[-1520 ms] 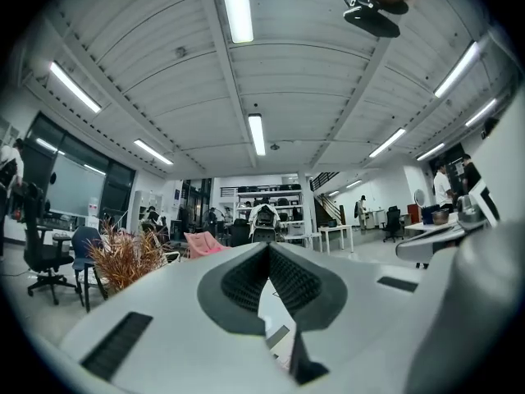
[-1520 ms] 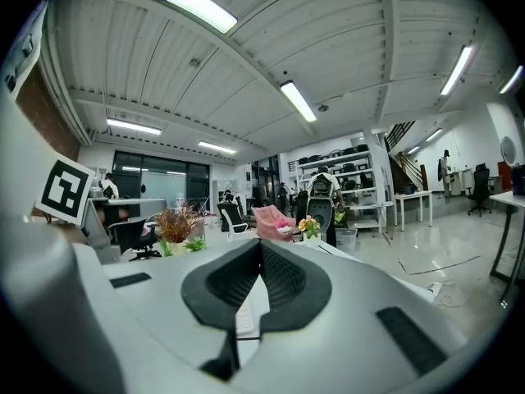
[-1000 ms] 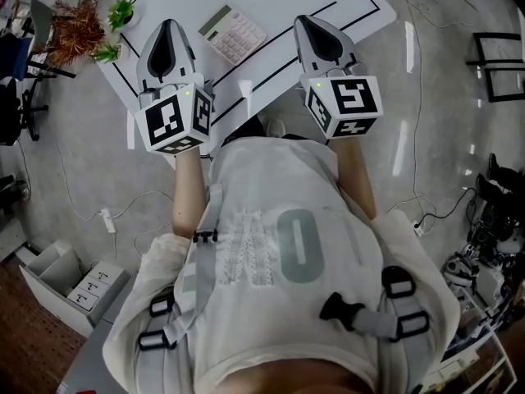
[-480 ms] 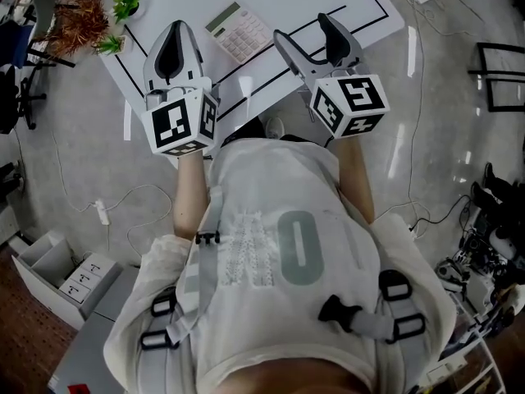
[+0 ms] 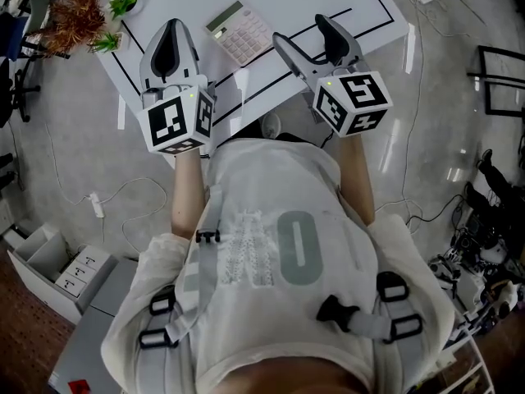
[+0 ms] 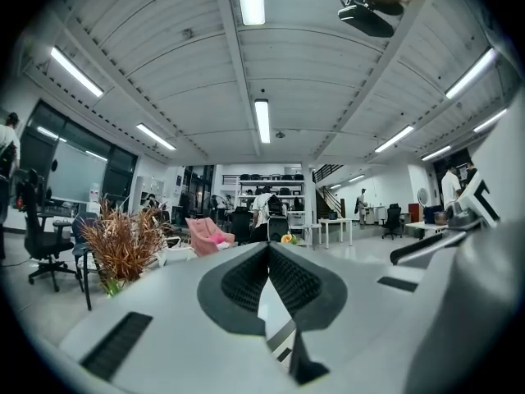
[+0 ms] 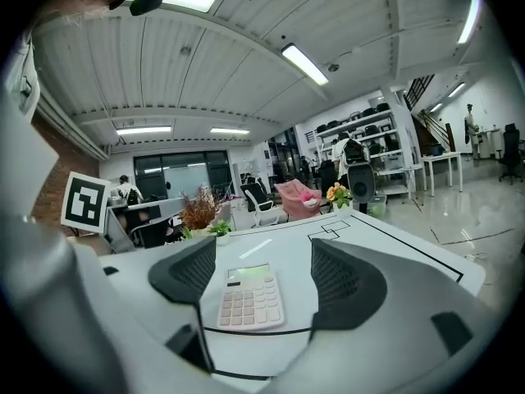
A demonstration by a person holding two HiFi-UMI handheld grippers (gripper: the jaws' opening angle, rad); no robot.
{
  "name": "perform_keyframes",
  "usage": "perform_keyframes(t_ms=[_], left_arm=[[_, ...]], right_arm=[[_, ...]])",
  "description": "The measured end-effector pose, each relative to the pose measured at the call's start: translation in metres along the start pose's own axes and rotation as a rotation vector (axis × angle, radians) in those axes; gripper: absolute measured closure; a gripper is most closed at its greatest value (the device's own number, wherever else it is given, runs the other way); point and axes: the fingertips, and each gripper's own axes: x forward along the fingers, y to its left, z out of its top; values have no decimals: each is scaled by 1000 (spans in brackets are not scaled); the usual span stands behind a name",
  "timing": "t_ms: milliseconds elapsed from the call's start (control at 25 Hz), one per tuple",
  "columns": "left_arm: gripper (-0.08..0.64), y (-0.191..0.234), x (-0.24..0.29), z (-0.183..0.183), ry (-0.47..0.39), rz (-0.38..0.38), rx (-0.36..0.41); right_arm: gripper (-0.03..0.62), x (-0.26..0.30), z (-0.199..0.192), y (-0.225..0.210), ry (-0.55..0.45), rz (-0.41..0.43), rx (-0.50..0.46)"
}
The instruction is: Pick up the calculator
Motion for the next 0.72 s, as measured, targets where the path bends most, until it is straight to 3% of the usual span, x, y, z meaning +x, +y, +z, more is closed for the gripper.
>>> perform_keyframes(t_ms=[160,400,720], left_arm=[[540,9,11,-4,10,9,-9],[540,35,24,-27,69,61,5],[538,60,40,-51,88,53,-9]], right_arm=[[236,21,4,-3,30,36,-15],[238,62,6,-18,112,57,-124],[236,121,-19,-16,287,250,-153]])
